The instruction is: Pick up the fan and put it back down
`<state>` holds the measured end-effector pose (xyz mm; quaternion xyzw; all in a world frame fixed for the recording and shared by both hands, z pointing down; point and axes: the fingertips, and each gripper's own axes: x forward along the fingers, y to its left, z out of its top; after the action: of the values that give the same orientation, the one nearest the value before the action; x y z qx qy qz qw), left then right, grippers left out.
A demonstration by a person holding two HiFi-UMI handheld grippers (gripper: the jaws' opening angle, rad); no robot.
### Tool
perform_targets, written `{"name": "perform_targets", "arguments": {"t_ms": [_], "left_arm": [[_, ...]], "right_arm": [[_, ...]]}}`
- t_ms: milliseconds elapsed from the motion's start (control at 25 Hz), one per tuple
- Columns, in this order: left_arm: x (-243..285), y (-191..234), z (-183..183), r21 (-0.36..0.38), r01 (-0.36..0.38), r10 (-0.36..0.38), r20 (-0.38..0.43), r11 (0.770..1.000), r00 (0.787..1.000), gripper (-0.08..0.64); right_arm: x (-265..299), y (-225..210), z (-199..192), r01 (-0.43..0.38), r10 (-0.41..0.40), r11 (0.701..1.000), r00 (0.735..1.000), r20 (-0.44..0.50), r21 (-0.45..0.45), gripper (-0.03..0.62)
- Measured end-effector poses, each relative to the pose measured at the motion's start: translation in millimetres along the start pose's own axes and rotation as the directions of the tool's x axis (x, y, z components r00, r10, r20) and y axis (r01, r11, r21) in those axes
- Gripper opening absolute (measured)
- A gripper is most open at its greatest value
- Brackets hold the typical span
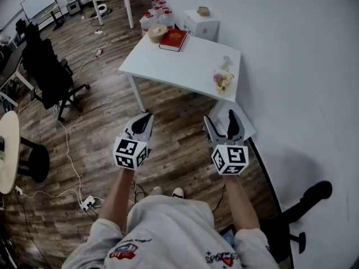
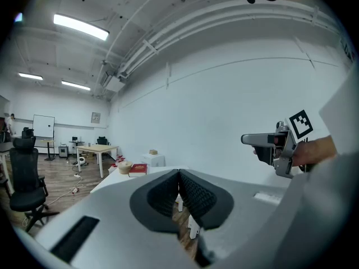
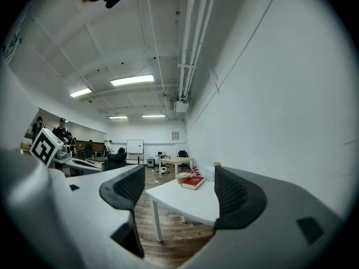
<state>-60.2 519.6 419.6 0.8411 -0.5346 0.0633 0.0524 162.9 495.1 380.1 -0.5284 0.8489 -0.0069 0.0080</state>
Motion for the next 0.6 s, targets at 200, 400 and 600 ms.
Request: {"name": "perform_targets", "arguments": {"t_ms": [200,400,600], "left_arm": [[-4,-7,-9,0.003,-0.023,0.023,-0.011,1.0,1.0,0.005],[-2,0,-9,-0.005,-0.038,0.038,-0.015,0.999,0.999,0.005],[26,19,-13,-0.01,-0.036,0.036,-0.019,0.999,0.999,0.005]], "right_arm": [[-1,0,-13,-0.031,0.032,0.999,0.999,-0.018,0.01,0.376],[7,-2,-19,-0.043,0.043,0.999,0.999,-0.027,0.018,0.376],[38,-9,-27,-0.041,0.042,0.999,0.998,-0.036,0.017,0.376]]}}
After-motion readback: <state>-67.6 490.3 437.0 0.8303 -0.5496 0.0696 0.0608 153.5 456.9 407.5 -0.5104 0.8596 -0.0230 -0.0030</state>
